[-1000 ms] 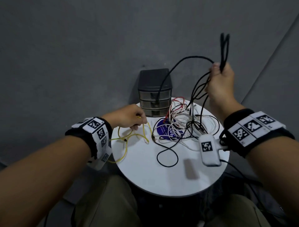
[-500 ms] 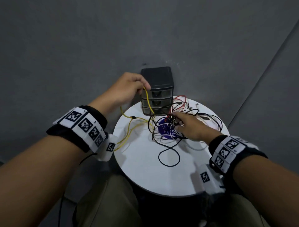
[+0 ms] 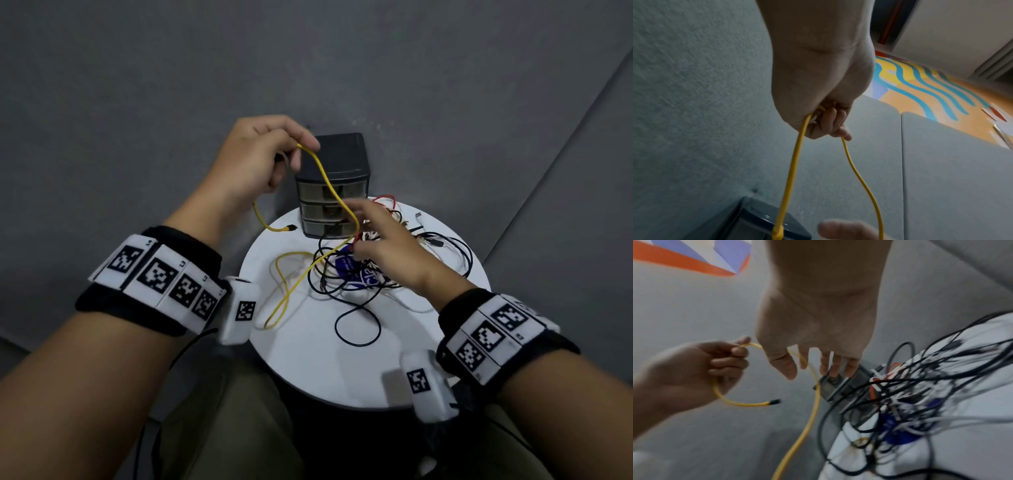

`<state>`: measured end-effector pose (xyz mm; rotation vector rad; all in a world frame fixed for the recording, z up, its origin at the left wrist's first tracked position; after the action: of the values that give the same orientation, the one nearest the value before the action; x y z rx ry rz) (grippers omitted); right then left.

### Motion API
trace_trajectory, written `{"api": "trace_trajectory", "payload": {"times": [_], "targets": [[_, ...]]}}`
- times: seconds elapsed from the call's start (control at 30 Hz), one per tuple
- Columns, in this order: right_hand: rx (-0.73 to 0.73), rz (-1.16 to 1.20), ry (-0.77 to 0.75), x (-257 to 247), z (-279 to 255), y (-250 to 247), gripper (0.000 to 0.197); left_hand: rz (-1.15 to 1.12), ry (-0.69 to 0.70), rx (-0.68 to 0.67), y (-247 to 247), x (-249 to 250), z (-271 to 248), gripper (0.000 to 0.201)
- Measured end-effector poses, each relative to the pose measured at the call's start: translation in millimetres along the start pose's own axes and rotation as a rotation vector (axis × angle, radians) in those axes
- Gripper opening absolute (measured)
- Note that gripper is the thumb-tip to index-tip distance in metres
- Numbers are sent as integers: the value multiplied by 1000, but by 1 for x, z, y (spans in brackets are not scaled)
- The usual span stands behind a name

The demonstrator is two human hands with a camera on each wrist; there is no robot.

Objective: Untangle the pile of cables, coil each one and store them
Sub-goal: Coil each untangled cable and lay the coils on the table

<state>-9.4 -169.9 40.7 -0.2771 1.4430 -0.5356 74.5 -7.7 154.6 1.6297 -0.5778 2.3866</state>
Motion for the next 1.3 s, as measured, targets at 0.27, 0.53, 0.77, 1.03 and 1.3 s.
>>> {"api": "trace_trajectory", "payload": {"times": [0.27, 0.53, 0.77, 1.03, 1.3], "targets": [[196, 333, 233, -4, 3, 1, 23, -34, -210, -111, 6, -20, -18, 36], [219, 389, 415, 18, -10, 12, 30, -254, -232, -376, 16, -1, -51, 30], [-57, 479, 487, 22, -42, 71, 27, -602, -138, -170, 2, 23, -53, 43], [-410, 606, 412, 3, -68, 116, 19, -602, -69, 23, -13, 28, -86, 38], [-520, 464, 293, -12, -86, 150, 15, -479, -59, 37, -19, 34, -111, 43]]}}
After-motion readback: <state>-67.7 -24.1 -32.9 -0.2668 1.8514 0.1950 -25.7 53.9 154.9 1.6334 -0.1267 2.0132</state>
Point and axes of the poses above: each hand's wrist, its own z-axis towards the middle knuckle, its own y-axis out of the palm, x = y × z, the point moved 9 cm from there along z, towards the middle knuckle, and after that the axes turned 2 degrees about x, right-handed, at the moved point
